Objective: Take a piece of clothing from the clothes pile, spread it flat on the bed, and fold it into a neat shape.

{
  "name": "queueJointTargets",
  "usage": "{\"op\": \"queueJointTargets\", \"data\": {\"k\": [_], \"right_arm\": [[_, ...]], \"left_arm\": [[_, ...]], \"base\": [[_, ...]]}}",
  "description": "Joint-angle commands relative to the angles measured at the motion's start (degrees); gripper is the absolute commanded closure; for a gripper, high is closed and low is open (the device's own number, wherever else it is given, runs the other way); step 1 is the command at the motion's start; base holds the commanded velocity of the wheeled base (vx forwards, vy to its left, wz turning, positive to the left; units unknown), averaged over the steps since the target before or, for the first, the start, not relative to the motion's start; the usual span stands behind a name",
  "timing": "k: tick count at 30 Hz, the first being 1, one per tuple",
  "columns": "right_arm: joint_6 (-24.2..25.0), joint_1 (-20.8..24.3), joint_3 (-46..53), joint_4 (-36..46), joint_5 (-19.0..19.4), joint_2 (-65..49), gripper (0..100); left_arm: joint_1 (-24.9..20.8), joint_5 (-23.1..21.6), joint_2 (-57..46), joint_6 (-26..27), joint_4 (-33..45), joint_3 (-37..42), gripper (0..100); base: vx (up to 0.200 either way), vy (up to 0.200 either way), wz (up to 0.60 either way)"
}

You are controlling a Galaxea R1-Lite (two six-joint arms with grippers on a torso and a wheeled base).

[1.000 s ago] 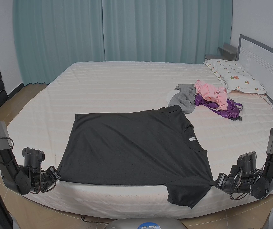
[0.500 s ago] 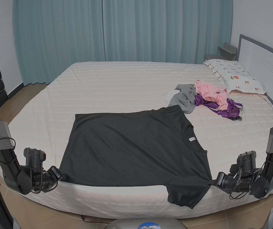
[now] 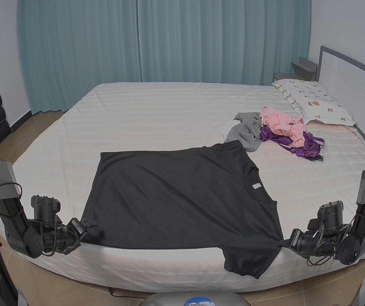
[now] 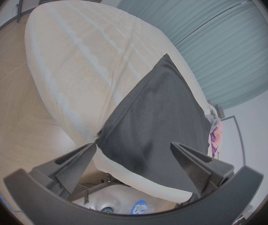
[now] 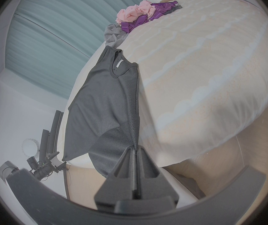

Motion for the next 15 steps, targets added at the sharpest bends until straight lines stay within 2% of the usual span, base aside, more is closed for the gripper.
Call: {"op": "queueJointTargets", "data": {"k": [1,15], "right_arm": [[0.5,0.0,0.1,-0.8,0.2,-0.1,100],[0.5,0.1,0.6,-2.7,0.2,0.4,100]], "left_arm": [[1.3,-1.9,0.8,-0.9,0.0,-1.4,0],[1.3,-1.8,2.8,-0.5,-1.6,-2.8,0]], "base": [[0.000,0.000,0.00],[0.000,0.000,0.00]]}}
